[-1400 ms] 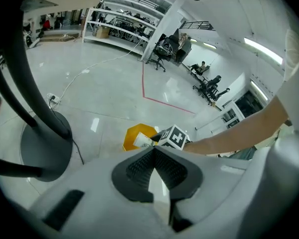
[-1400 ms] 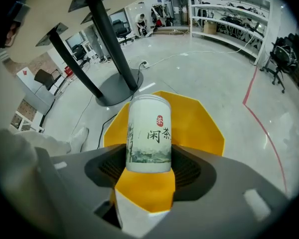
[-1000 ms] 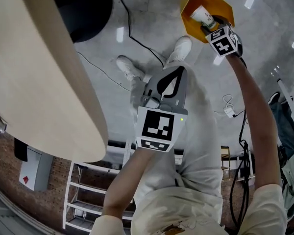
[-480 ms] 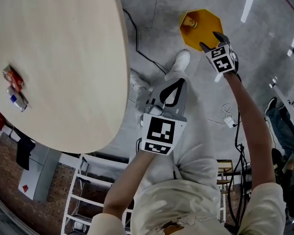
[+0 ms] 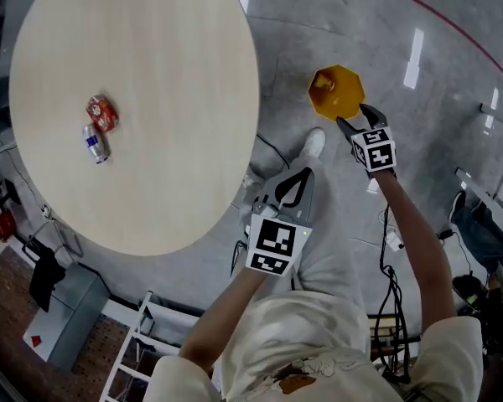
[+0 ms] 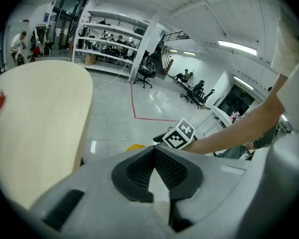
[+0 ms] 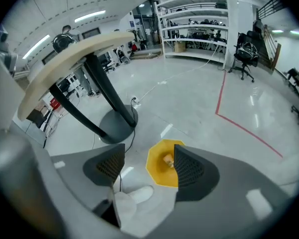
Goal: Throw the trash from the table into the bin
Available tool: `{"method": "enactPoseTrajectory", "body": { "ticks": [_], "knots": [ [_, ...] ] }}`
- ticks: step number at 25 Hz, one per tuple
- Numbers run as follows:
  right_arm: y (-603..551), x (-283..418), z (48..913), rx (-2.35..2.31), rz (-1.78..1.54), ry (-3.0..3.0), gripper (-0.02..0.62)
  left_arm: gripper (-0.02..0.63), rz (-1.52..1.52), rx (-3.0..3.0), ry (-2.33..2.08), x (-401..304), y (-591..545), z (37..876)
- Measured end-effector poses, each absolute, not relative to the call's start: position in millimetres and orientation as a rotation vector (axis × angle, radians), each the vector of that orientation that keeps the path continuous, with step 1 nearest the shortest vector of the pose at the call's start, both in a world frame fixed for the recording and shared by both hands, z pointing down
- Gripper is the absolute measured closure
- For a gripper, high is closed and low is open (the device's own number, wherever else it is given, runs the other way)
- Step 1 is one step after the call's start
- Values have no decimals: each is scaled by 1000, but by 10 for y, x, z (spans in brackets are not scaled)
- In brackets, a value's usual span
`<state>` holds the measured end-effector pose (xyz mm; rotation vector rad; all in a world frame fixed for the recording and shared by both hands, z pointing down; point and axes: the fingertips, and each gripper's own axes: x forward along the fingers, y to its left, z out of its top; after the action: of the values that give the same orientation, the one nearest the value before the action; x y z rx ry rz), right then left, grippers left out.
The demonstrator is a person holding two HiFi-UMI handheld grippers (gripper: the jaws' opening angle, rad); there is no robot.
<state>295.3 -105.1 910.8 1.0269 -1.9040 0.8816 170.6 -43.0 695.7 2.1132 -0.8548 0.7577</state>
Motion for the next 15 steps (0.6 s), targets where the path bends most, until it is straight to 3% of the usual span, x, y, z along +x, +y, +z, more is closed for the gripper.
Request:
{"method": "enactPoseTrajectory", "body": {
  "ticks": [9, 15],
  "knots": [
    [-880, 2432, 7344, 1154, 768, -2071, 318, 600, 653, 2185, -869, 1304, 4, 5889],
    [-570, 1965, 6508, 1242, 869, -2126, 348, 600, 602, 2225, -926, 751, 217, 5355]
  ]
}}
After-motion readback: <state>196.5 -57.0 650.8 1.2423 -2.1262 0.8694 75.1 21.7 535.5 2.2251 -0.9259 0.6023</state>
